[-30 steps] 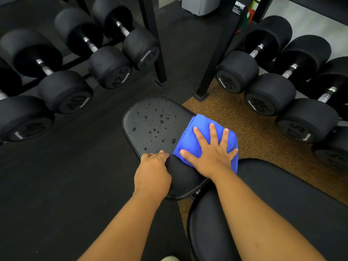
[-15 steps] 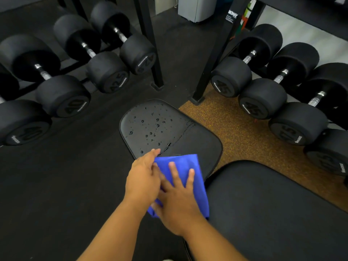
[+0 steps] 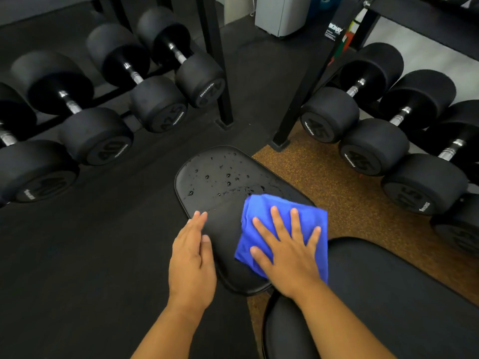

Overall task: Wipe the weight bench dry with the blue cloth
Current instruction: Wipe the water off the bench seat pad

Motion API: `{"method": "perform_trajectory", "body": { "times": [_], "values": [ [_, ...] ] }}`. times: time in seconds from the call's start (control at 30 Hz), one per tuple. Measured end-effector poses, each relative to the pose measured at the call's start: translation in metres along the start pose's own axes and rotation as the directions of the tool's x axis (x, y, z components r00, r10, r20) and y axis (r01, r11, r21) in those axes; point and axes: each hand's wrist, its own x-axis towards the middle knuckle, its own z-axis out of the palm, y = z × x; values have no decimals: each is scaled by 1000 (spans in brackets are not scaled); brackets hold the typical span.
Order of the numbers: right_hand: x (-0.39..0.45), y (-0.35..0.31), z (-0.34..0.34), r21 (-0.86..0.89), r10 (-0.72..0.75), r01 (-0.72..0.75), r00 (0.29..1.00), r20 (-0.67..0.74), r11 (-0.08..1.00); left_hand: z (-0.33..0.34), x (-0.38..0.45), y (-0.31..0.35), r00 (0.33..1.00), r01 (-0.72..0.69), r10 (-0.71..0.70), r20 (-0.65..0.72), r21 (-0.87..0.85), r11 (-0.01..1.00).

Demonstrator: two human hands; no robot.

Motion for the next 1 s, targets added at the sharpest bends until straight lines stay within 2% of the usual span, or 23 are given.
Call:
{"method": "perform_trajectory", "body": {
  "times": [0.13,0.3,0.4,0.53,0.67,0.77,0.83,0.87,0.9,0.93,0.97,1.0],
  "values": [
    [-27,-29,10,-8,-69,69,997,38,998,-1,-2,-3,995,99,-99,1,-67,993],
    [-8,-65,1,-1,-181,182,982,44,983,4,1,2,986,148,-138,95,-106,983],
    [18,-79,-7,-70,-301,309,948,108,948,7,6,5,988,101,-91,121,-79,992],
    [32,-90,-18,-121,-312,326,942,121,938,6,12,7,990,68,-60,128,-60,996],
    [-1,-74,0,-78,-368,372,928,62,925,5,6,3,999,-10,9,48,28,1000],
    [-20,-72,7,-42,-361,369,923,130,928,5,-2,-5,999,-38,40,-28,73,997],
    [-16,-76,4,-34,-384,391,914,130,920,8,-9,-4,996,-58,61,-62,38,998],
    [-11,-77,-6,55,-387,383,916,110,922,12,-12,-2,995,-72,71,-75,-9,997],
    [-5,-74,-12,233,-362,340,930,60,911,17,-15,1,994,-74,68,-80,-73,995],
    [-1,-70,-21,467,-297,257,955,14,846,23,-17,6,997,-54,45,-70,-142,988],
    [3,-64,-28,663,-189,160,982,-27,731,31,-19,10,999,-10,3,-38,-199,980],
    [4,-55,-33,765,-50,107,994,-98,634,41,-21,14,998,54,-51,23,-205,977]
  ]
}}
